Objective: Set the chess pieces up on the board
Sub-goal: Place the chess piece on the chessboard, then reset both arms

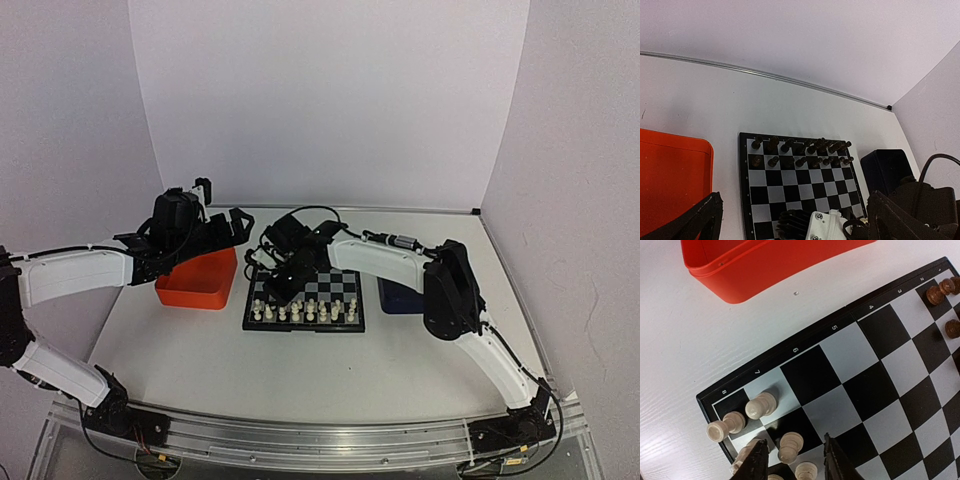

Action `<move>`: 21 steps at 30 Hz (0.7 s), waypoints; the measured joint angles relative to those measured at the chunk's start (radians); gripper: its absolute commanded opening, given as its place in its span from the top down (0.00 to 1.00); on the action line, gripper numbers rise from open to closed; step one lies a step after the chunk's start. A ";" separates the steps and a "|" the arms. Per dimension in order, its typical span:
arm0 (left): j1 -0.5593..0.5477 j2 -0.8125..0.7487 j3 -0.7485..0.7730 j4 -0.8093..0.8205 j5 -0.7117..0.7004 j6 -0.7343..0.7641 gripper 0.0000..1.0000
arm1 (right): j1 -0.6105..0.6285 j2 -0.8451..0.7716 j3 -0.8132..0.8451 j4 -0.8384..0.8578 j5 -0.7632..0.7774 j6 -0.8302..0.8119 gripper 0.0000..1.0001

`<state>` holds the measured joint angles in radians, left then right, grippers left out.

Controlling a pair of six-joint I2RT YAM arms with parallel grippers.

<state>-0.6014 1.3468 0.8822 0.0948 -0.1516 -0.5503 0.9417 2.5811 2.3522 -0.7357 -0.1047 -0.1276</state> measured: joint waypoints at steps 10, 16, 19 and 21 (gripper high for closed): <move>0.000 0.000 0.000 0.000 0.010 0.000 0.00 | 0.001 -0.001 0.082 0.001 0.026 0.007 0.53; 0.000 0.000 0.006 -0.002 0.021 0.001 0.00 | -0.001 -0.079 0.035 0.038 0.131 0.024 0.32; 0.000 0.000 0.027 -0.001 0.024 0.001 0.00 | -0.012 -0.194 -0.085 0.055 0.214 0.050 0.15; 0.000 0.000 0.042 0.001 0.026 0.004 0.00 | -0.031 -0.286 -0.177 0.071 0.271 0.072 0.14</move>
<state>-0.6012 1.3472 0.9240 0.0957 -0.1259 -0.5461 0.9108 2.2948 2.1749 -0.6646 0.1665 -0.0555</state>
